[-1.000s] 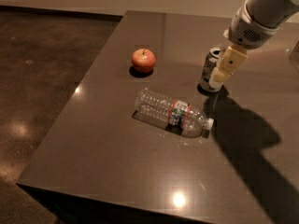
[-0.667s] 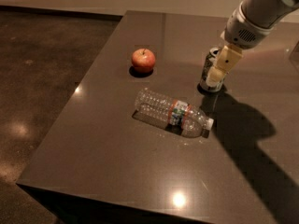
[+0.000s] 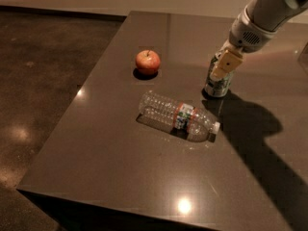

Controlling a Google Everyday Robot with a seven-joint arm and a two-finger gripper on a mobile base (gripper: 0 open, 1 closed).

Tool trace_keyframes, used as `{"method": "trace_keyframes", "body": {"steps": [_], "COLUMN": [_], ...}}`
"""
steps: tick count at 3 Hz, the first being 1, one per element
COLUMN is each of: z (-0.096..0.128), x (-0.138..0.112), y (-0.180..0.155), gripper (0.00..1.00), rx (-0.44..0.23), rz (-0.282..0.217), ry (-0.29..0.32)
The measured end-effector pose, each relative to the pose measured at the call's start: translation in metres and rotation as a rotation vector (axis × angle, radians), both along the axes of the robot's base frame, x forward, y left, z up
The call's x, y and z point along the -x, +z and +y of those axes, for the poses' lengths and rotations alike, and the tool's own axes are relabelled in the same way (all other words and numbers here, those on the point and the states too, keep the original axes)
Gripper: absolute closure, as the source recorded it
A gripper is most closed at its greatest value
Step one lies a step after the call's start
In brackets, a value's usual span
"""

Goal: Move 7up can near apple

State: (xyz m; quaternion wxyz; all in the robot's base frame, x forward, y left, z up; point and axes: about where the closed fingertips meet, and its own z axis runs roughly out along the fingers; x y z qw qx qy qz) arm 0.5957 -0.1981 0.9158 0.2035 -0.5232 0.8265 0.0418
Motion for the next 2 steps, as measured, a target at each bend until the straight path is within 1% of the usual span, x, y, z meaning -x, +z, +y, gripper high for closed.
{"method": "trace_keyframes", "body": {"steps": [1,2], "z": [0.013,0.046], "x": [-0.001,-0.002], "y": [0.007,0.011], "gripper": [0.73,0.96], "rx": [-0.016,-0.017], "rz": [0.012,0.032], "ry": [0.031,0.093]}}
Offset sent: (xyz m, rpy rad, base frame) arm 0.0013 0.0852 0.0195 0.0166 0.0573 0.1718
